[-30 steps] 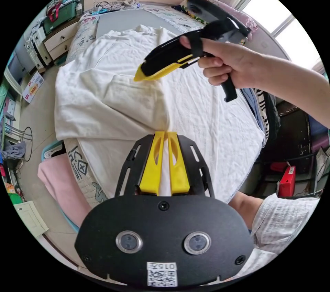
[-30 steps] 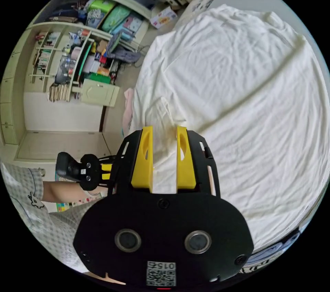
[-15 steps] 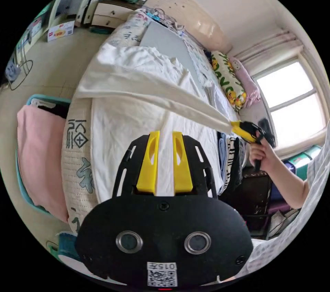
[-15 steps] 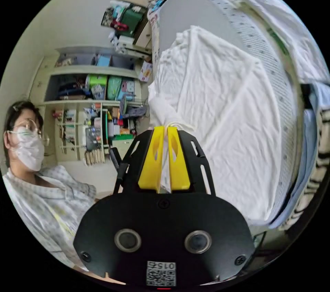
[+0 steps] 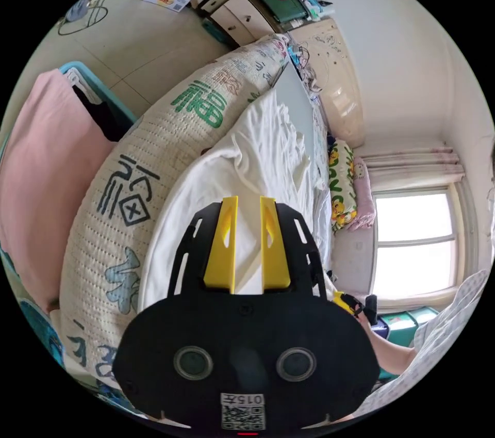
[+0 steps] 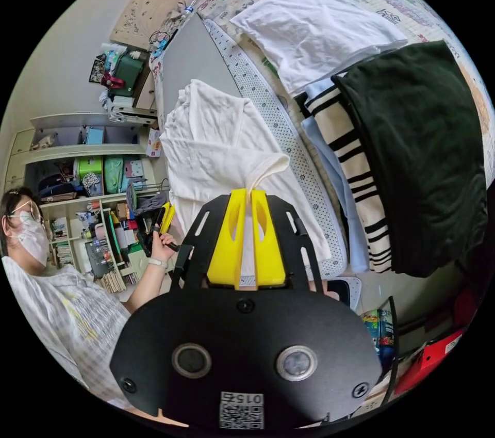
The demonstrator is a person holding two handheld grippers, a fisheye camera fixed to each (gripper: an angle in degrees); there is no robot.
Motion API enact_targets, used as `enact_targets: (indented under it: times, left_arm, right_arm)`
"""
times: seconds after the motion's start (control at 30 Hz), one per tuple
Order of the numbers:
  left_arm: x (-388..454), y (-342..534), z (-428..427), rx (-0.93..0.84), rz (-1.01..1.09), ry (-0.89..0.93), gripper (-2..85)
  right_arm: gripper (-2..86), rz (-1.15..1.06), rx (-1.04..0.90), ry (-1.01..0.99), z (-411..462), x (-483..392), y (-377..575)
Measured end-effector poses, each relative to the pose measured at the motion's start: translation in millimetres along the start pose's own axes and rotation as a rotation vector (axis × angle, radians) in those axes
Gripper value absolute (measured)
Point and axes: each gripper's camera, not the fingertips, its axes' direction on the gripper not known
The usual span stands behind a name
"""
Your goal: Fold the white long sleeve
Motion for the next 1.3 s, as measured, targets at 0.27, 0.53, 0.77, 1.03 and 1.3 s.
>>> enact_targets:
  times: [0.27, 0.53, 0.77, 1.03, 1.3]
  left_arm:
    - [-31, -24, 18, 0.14, -0.171, 0.068, 9.2]
    - [-48, -30, 24, 0.132, -0.195, 0.088, 6.7]
    - [-51, -21, 20, 0.089, -0.219, 0.153, 7.5]
    - [-50, -30, 27, 0.14, -0.263, 0.261, 0.3]
    - [-52, -32, 3, 0.257, -0.304, 0.216, -0.4]
  right_arm:
    - [6.0, -0.048, 0.088, 0.341, -33, -47, -35]
    - [8.6, -0.579, -0.141, 0.028, 108, -223, -164]
    - [9.0, -0.89, -0.384, 0.135, 264, -354, -207]
    - [0.9, -0.945, -0.472, 0.224, 285, -387, -202]
    - [0.4, -0.919, -0.435, 0.293, 324, -422, -194]
